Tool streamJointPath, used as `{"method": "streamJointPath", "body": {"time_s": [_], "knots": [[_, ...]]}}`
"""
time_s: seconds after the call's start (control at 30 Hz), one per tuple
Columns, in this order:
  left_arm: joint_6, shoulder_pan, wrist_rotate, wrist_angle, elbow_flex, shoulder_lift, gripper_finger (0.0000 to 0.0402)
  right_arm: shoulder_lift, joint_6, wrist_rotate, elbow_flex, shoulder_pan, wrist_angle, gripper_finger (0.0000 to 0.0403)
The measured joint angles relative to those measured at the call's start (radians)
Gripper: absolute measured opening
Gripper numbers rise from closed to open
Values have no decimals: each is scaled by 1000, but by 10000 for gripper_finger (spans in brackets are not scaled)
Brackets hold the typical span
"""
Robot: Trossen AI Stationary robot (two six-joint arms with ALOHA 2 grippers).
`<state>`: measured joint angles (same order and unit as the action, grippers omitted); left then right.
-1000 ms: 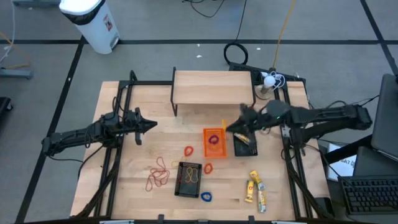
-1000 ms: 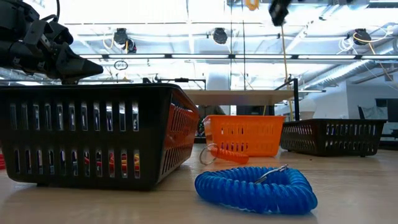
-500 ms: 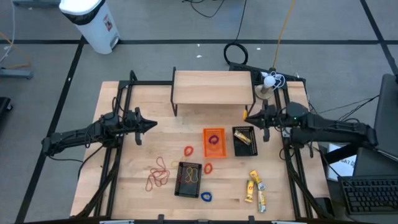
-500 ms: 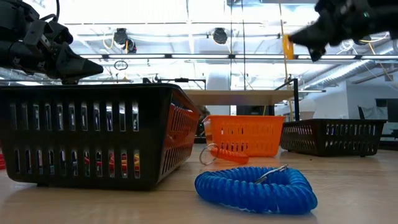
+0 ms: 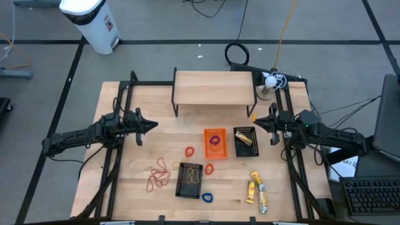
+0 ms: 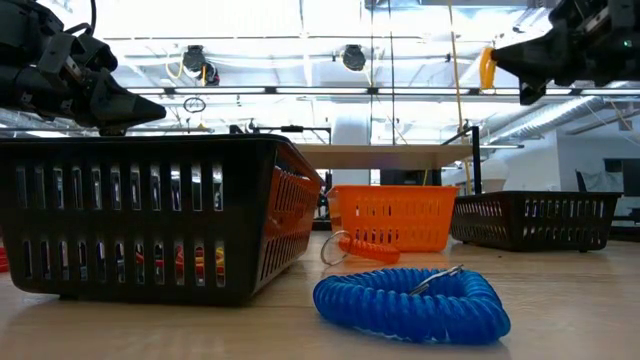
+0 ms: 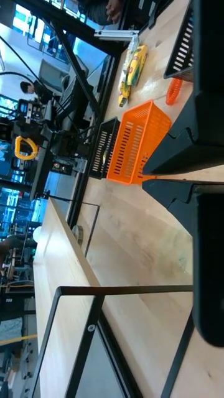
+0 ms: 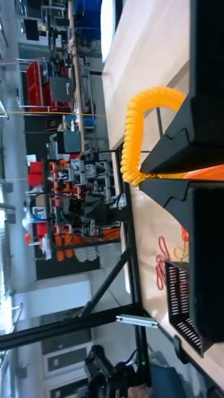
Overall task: Pick & Place Office Desk Supplies
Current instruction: Put the yellow spring keychain into the orange bin
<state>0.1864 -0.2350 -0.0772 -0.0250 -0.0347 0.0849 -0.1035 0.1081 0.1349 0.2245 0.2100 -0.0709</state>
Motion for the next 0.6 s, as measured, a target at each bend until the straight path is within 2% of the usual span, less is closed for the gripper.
{"method": "streamJointPath", "body": {"time_s": [0.27, 0.6], "knots": [[0, 0, -1, -2, 0, 0, 21, 98, 3, -1, -75, 0, 10, 1], [-23, 0, -1, -2, 0, 0, 21, 100, 8, -3, -147, 0, -30, 1]]}}
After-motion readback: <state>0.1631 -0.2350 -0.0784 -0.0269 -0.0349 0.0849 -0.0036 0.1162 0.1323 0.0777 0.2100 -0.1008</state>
